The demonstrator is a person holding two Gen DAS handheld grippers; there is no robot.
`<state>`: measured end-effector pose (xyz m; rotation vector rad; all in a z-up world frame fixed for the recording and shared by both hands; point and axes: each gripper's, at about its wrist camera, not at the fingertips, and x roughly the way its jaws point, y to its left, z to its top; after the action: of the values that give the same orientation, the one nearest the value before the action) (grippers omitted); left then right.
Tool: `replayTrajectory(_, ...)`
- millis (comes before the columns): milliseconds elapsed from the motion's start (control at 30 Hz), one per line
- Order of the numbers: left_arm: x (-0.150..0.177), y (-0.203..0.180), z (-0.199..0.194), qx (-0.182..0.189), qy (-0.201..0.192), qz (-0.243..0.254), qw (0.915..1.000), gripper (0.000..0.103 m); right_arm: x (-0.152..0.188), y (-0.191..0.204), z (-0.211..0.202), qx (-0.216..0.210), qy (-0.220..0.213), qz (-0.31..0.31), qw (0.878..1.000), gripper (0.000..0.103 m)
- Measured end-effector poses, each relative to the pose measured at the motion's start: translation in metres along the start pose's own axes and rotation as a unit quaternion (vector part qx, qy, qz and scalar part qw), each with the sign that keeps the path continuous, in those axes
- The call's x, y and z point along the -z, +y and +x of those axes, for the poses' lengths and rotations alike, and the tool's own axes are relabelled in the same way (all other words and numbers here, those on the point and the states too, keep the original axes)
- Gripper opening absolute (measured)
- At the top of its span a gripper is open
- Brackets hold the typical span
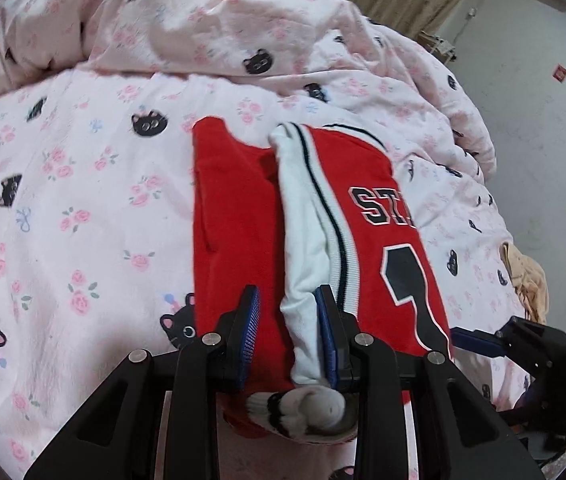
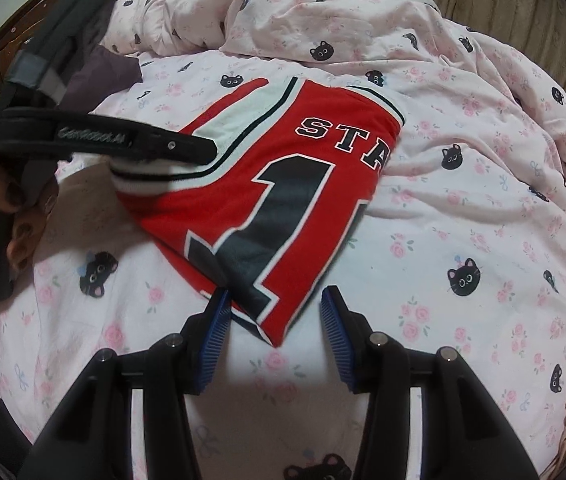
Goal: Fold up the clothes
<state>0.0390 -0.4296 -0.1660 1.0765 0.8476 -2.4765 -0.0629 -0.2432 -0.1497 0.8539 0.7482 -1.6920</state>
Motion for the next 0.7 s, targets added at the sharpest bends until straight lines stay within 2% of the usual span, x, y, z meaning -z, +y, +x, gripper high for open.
replayTrajectory(267, -0.001, 0.005, 0.005, -0.003, 0.003, -0.007, 1.0, 0.027, 0.006, -0.014, 0.003, -0.006, 0.021, 0.014, 1.0, 0.049)
replayTrajectory(400, -0.001, 0.004, 0.005, -0.008, 0.003, -0.002, 1.0, 0.028, 0.009, -0.024, 0.007, -0.01, 0.034, 0.027, 0.999, 0.057)
replayTrajectory(567, -0.001, 0.003, 0.001, -0.008, -0.005, -0.001, 1.0, 0.028, 0.009, -0.018, 0.003, -0.002, 0.03, 0.013, 0.999, 0.058)
replayTrajectory(700, -0.003, -0.001, -0.014, 0.004, -0.026, 0.0, 0.9997, 0.028, 0.006, -0.015, -0.005, -0.004, 0.021, 0.007, 1.0, 0.06)
